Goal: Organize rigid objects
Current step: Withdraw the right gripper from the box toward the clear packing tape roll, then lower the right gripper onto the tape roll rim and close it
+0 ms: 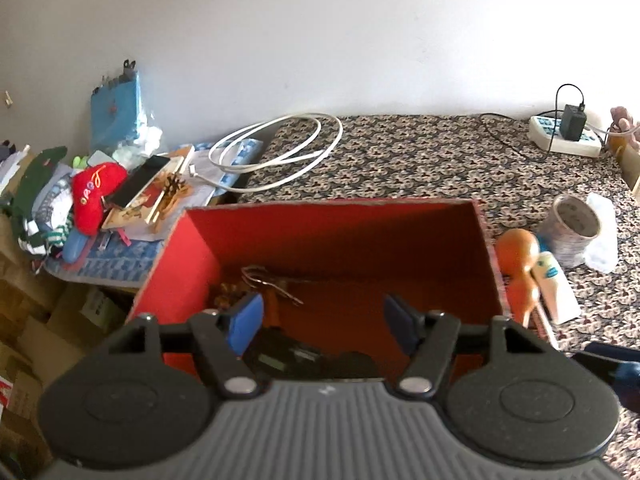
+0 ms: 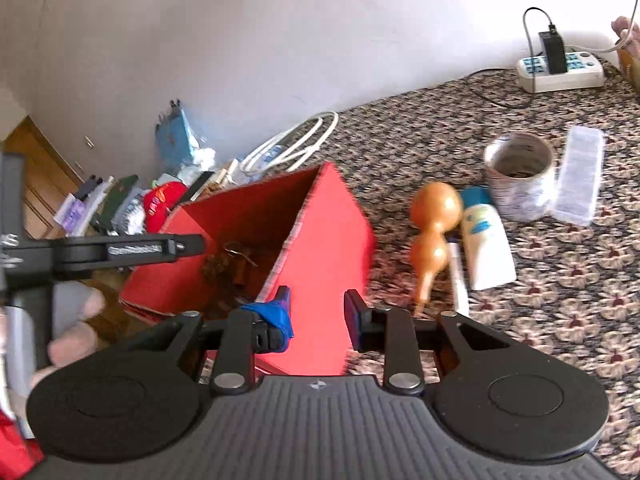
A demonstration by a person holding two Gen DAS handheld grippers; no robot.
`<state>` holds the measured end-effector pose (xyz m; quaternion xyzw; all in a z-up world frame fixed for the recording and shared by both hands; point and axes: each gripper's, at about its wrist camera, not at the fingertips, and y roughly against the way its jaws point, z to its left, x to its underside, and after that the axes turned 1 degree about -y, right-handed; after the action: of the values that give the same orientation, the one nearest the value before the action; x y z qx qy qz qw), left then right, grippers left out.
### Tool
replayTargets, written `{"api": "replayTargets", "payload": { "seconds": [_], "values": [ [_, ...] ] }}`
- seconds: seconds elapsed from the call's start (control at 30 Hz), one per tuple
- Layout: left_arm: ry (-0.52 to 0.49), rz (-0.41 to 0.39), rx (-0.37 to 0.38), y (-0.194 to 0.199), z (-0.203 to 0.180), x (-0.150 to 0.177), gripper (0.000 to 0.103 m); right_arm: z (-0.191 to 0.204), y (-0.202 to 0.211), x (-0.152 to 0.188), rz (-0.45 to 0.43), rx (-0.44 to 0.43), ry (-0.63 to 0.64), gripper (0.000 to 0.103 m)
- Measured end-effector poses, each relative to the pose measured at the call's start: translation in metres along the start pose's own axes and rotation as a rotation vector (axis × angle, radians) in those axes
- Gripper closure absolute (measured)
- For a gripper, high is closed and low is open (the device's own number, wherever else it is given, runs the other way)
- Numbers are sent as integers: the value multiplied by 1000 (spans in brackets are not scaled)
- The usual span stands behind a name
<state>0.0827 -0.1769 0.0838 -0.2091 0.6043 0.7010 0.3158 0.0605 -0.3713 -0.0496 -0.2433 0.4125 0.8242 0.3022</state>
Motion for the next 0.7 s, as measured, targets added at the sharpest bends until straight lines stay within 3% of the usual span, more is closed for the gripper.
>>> {"api": "replayTargets", "payload": {
  "seconds": [0.2,0.4,0.7],
  "values": [
    [3,4,-2,17,-32,3,35,-29,10,4,12,100,3,91],
    [-27,0,13,27,-63,5,35,-55,21,9,19,137,-52,91],
    [-119,8,104,25,-108,7,35,-79,31,20,17,190,-149,91]
  ]
}}
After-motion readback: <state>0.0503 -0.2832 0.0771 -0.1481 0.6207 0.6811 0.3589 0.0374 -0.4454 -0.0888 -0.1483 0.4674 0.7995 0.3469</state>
